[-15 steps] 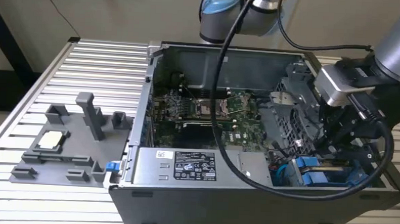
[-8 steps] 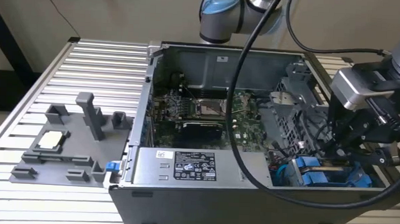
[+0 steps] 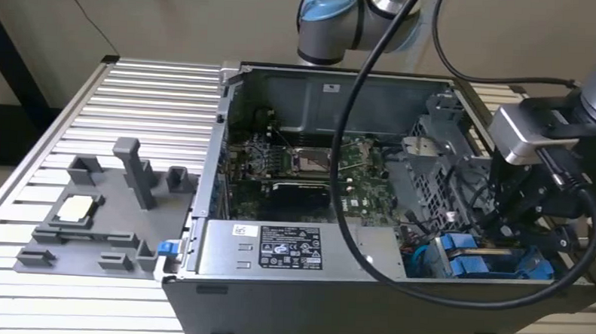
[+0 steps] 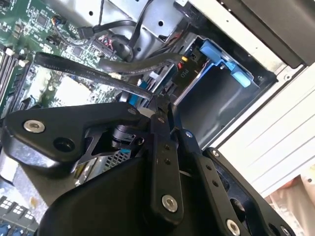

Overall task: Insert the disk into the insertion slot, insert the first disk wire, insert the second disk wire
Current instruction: 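Insert the second disk wire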

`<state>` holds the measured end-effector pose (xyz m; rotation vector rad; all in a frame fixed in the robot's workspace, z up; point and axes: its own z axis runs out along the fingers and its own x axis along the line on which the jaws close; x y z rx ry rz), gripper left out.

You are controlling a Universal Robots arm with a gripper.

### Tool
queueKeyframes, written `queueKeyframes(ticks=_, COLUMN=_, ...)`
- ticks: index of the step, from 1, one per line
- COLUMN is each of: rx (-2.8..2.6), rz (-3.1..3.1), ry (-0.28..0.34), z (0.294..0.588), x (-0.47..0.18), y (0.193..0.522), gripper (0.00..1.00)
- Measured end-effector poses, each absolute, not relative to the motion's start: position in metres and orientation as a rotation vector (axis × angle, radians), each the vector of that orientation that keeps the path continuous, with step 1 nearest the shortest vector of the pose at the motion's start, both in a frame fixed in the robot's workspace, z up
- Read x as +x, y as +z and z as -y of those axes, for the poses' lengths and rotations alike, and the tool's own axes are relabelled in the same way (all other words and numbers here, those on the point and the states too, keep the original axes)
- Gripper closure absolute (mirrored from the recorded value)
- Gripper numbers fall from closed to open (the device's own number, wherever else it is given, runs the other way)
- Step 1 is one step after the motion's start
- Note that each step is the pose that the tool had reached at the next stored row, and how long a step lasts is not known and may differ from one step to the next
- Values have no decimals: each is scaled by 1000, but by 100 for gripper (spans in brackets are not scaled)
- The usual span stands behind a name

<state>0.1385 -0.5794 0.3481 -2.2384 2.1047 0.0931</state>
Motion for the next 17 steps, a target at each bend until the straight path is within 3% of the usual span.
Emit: queueKeyframes(ticks=17, rx=-2183, rz=-2104, ry=91, z=582, x=140, y=343, gripper=84)
